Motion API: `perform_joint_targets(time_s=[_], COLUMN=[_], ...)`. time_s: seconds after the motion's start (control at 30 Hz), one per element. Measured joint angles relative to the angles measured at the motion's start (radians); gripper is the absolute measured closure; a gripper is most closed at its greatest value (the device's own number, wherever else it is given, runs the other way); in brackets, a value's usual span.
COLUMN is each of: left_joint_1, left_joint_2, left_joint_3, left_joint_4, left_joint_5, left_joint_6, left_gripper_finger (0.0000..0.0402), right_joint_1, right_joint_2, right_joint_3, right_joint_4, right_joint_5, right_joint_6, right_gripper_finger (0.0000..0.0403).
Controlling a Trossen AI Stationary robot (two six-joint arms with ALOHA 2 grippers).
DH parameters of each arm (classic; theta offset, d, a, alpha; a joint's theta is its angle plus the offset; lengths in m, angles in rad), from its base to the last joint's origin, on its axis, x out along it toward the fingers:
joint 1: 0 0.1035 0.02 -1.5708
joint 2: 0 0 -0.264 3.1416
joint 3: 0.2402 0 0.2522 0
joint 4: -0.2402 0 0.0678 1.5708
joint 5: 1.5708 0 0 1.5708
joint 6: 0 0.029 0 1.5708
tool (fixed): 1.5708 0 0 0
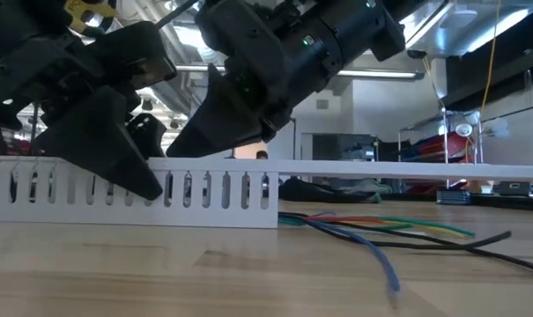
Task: Ziptie cables
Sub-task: Close the cable duct
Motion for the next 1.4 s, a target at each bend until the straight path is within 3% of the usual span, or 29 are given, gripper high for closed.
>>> perform_joint_targets(time_s=[0.27, 0.43, 0.83, 1.1, 1.4], left_joint_1=[0.003, 0.007, 0.007, 0.007, 0.007], left_joint_2=[0.001, 0.002, 0.002, 0.002, 0.0], left_joint_3=[0.0, 0.0, 0.002, 0.002, 0.001], left_joint_4=[0.003, 0.007, -0.008, -0.012, -0.008], left_joint_5=[0.001, -0.009, -0.02, -0.024, -0.026], left_joint_6=[0.013, -0.005, -0.013, -0.011, -0.011], left_gripper_finger=[0.0168, 0.0168, 0.0168, 0.0168, 0.0168], right_joint_1=[-0.025, -0.042, -0.023, -0.021, -0.04], right_joint_2=[0.026, 0.032, -0.143, -0.052, 0.069], right_joint_3=[-0.001, 0.02, 0.016, -0.033, 0.013], right_joint_4=[0.146, 0.149, -0.174, 0.009, 0.18], right_joint_5=[-0.001, -0.001, 0.022, -0.011, -0.017], right_joint_6=[0.019, -0.003, -0.051, -0.013, 0.002], right_gripper_finger=[0.0398, 0.0398, 0.0398, 0.0398, 0.0398])
